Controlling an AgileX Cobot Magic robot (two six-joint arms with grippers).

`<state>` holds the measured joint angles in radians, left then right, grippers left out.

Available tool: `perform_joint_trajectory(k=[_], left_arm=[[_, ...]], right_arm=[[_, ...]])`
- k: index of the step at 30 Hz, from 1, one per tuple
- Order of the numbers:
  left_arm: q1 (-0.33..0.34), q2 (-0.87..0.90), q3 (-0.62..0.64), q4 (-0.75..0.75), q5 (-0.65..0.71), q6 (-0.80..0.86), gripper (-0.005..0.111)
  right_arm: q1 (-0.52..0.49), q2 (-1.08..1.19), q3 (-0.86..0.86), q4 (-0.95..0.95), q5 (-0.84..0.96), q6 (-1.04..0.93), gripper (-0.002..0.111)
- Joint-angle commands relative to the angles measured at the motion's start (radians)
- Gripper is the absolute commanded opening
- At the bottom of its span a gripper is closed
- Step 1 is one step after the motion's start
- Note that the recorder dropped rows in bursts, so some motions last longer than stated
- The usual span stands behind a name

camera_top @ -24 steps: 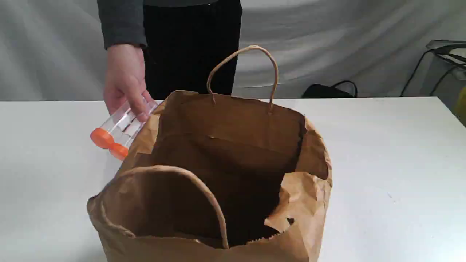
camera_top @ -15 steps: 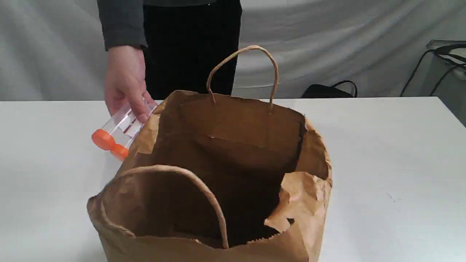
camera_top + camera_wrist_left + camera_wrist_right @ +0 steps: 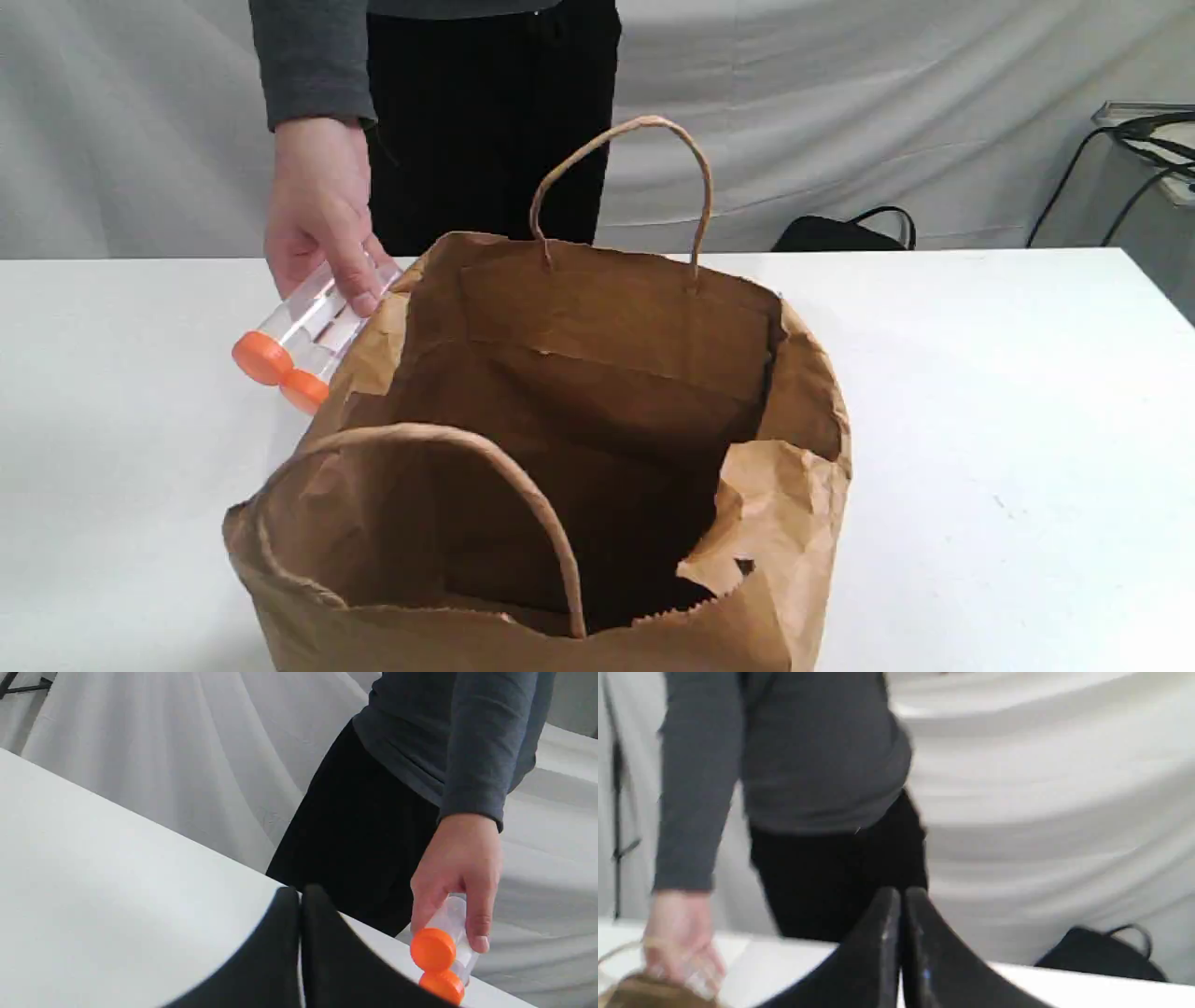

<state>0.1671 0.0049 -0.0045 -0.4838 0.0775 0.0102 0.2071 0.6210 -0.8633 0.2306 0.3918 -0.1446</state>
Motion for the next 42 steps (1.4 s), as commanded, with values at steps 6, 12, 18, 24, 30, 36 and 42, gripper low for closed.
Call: perform_joint_trajectory(k=[6, 12, 18, 24, 30, 36, 42], left_arm=[[0.004, -0.005, 0.005, -0.003, 0.003, -0.010, 0.000], [0.004, -0.005, 0.005, -0.003, 0.013, -0.010, 0.000], [0.004, -0.005, 0.005, -0.003, 0.013, -0.010, 0.000], [0.004, -0.005, 0.005, -0.003, 0.013, -0.010, 0.000], [0.004, -0.005, 0.005, -0.003, 0.018, -0.010, 0.000], [0.004, -0.005, 0.005, -0.003, 0.018, -0.010, 0.000], [0.004, -0.005, 0.005, -0.003, 0.018, -0.010, 0.000]], right_arm=[[0.207, 0.403, -0.285, 0.365, 0.533, -0.465, 0.000], [0.273, 0.546, -0.313, 0.389, 0.713, -0.465, 0.000], [0.275, 0.569, -0.313, 0.519, 0.753, -0.475, 0.014], [0.275, 0.569, -0.313, 0.782, 0.789, -0.670, 0.041], [0.344, 0.569, -0.308, 0.740, 0.773, -0.885, 0.044], [0.468, 0.569, -0.255, 0.604, 0.599, -0.887, 0.044], [0.504, 0.571, -0.216, 0.581, 0.468, -0.887, 0.044]])
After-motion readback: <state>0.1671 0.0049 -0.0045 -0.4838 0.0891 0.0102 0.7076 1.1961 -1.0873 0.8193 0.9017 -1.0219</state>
